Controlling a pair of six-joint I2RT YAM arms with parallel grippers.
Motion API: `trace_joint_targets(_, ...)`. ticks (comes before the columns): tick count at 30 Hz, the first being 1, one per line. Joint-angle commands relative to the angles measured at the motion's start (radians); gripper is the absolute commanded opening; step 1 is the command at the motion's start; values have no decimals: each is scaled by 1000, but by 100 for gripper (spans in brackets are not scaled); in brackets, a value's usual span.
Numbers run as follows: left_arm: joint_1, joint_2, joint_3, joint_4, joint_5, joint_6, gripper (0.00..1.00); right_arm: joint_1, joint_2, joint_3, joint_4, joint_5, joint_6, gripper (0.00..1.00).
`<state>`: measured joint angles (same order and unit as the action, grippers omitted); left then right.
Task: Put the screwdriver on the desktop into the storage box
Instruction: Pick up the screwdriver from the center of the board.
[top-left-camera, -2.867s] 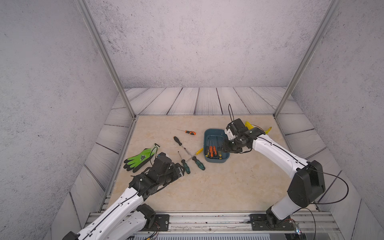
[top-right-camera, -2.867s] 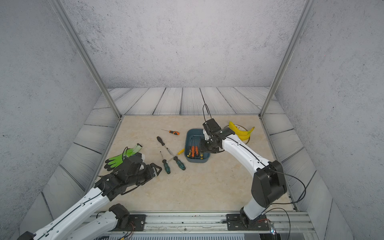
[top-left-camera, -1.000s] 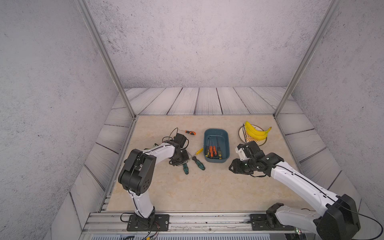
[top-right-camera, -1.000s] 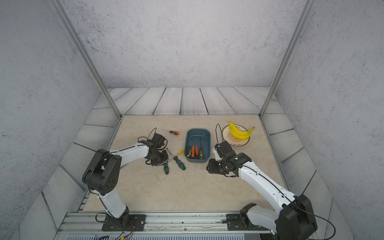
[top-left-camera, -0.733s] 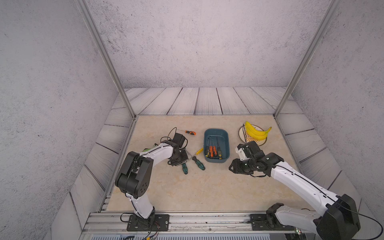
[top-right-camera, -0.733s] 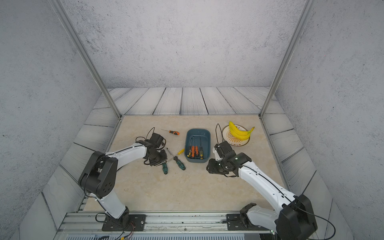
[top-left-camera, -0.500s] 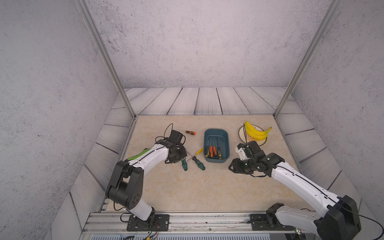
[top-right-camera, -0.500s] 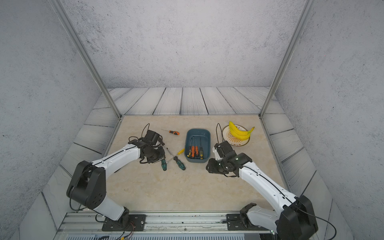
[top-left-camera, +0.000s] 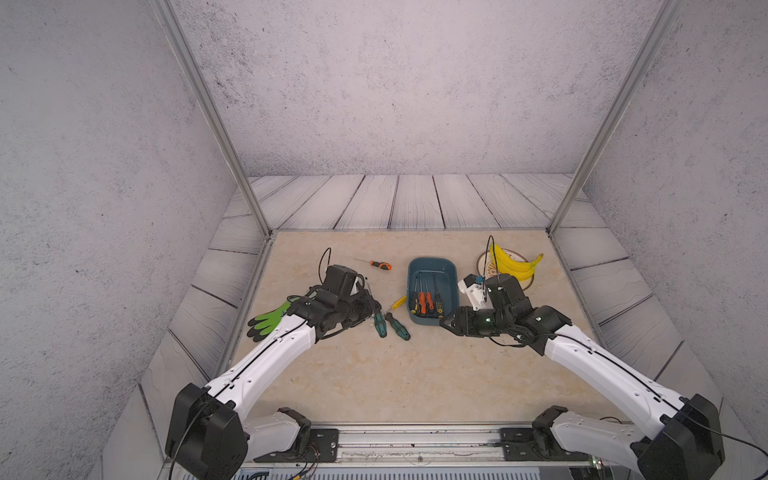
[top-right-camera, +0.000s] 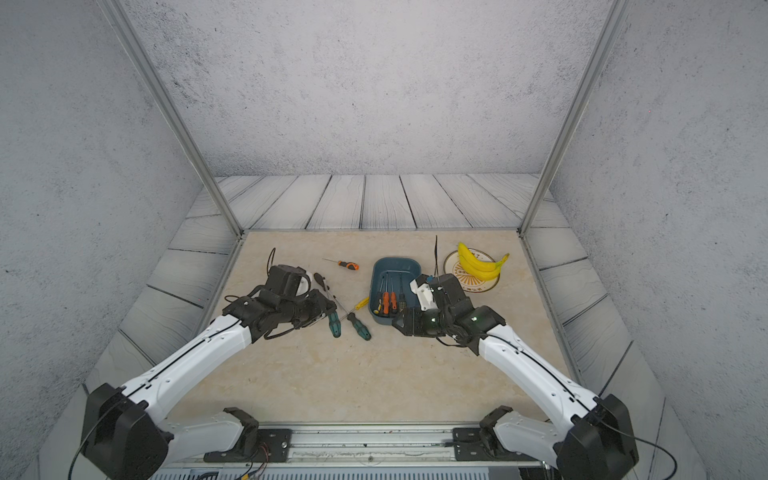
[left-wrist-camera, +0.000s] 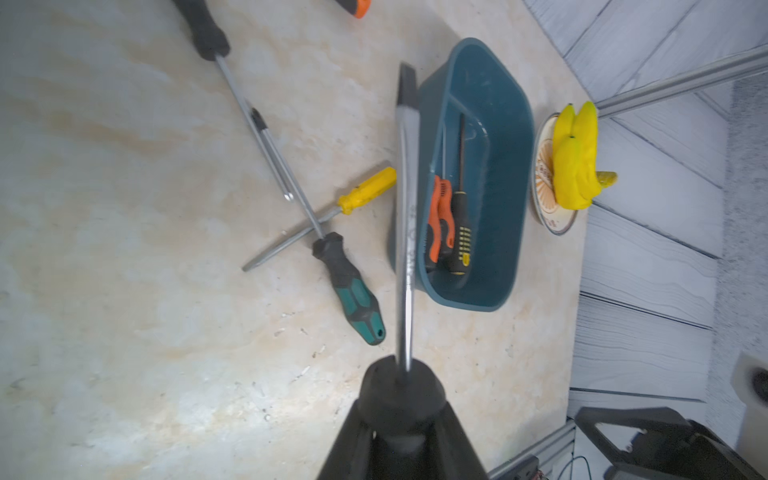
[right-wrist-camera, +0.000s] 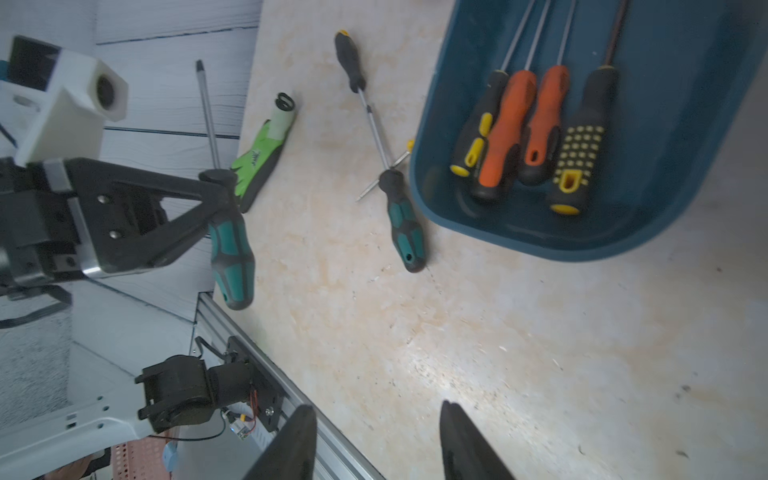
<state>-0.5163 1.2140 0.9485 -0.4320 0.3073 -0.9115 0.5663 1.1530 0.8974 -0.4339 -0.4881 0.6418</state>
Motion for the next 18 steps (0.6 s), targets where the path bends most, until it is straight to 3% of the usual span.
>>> trace_joint_targets(1, -37, -33, -13, 88, 21, -50, 0, 16, 31, 29, 133, -111, 41, 53)
trace_joint_targets(18, -204, -86, -3, 300, 1, -113, 0, 92, 114, 102, 264, -201, 82, 54)
